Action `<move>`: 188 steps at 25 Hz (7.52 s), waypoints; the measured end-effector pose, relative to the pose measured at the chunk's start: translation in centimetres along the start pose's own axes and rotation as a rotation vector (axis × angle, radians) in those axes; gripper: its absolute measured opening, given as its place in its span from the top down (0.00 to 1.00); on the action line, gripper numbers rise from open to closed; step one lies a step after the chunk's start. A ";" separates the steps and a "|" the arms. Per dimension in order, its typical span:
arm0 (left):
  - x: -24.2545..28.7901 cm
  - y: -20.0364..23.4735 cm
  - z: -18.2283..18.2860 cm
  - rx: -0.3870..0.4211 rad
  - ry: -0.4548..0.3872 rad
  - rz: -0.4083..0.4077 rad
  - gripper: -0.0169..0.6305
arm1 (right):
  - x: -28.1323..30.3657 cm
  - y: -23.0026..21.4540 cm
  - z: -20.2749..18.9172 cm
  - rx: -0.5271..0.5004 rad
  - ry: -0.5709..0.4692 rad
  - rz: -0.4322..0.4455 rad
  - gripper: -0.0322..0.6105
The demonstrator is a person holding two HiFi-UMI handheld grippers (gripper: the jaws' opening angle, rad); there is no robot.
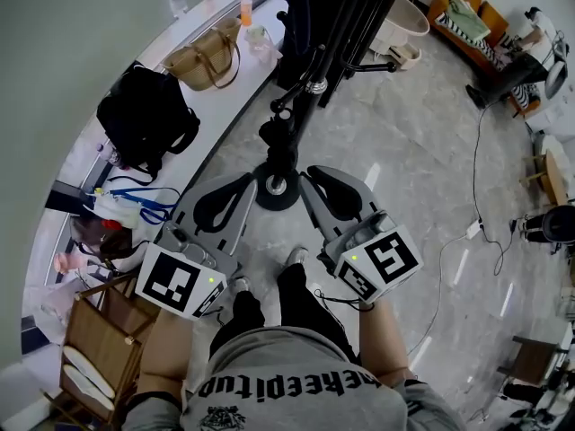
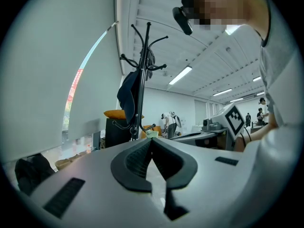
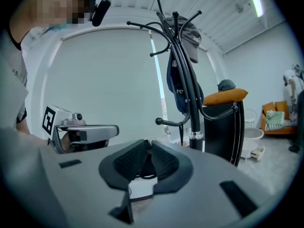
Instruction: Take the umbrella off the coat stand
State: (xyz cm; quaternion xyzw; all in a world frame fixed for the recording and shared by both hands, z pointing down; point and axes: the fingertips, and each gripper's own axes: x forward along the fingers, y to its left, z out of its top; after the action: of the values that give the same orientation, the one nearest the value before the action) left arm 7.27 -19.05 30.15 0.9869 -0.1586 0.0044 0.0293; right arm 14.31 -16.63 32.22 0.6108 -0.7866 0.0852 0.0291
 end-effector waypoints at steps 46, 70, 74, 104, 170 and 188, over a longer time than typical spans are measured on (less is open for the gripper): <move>1.3 2.8 -2.9 -0.084 0.010 0.233 0.95 | 7.0 -6.7 -5.9 -0.051 0.187 0.090 0.75; 1.3 3.1 -5.1 -0.097 0.048 0.279 0.95 | 11.0 -9.2 -9.6 -0.055 0.240 0.099 0.67; 1.1 3.4 -5.5 -0.103 0.053 0.296 0.95 | 11.6 -9.7 -10.0 -0.052 0.249 0.097 0.66; 0.2 4.9 -5.9 -0.106 0.050 0.345 0.95 | 14.8 -10.8 -10.5 -0.043 0.241 0.055 0.60; -3.3 3.4 -0.6 0.005 0.011 0.244 0.95 | 9.2 -0.6 0.0 -0.157 0.019 0.070 0.62; -5.9 3.1 0.7 0.035 0.009 0.203 0.95 | 8.8 2.8 1.1 -0.174 0.004 0.057 0.62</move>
State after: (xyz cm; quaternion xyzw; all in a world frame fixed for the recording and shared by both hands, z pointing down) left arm 0.72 -20.24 29.55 0.9660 -0.2578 0.0148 0.0122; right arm 9.48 -24.54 32.12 0.5833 -0.8080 0.0185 0.0809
